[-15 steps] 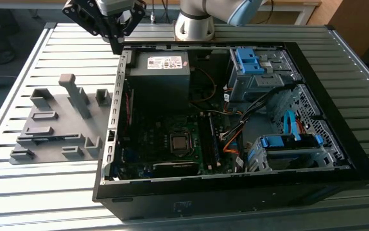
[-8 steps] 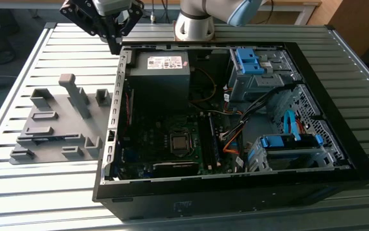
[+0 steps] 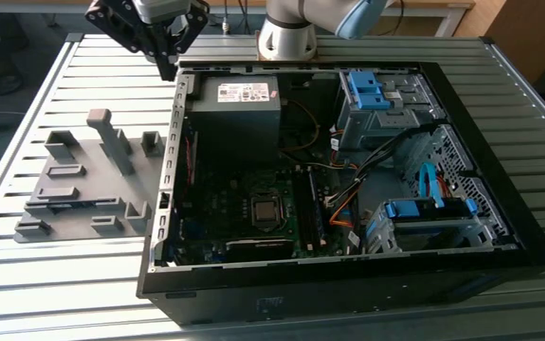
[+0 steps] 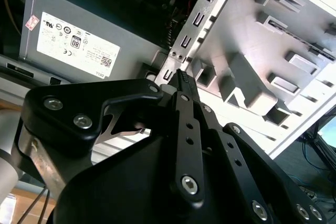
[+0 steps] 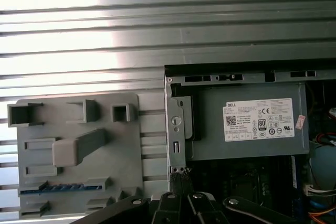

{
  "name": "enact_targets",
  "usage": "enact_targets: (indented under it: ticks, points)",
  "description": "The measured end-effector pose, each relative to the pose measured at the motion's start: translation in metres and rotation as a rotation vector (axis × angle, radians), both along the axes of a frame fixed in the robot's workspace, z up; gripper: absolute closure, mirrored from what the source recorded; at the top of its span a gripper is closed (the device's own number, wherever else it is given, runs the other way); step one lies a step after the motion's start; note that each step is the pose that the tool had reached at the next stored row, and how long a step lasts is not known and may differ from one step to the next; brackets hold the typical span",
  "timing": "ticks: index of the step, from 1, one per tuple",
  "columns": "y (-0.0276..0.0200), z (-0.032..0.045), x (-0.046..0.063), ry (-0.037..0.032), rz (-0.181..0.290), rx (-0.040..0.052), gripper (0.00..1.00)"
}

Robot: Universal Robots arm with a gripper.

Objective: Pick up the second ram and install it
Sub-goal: 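Reach for the second ram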

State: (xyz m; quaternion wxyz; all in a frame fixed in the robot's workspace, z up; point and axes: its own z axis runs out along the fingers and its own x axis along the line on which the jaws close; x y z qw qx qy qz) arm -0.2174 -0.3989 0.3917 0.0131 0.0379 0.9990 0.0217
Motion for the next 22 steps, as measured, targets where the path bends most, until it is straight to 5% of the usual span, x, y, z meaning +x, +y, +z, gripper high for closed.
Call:
enact_targets:
  ticks: [22]
  points:
    - [0.0, -0.0001, -0.0101, 0.0, 0.0, 0.0, 0.89]
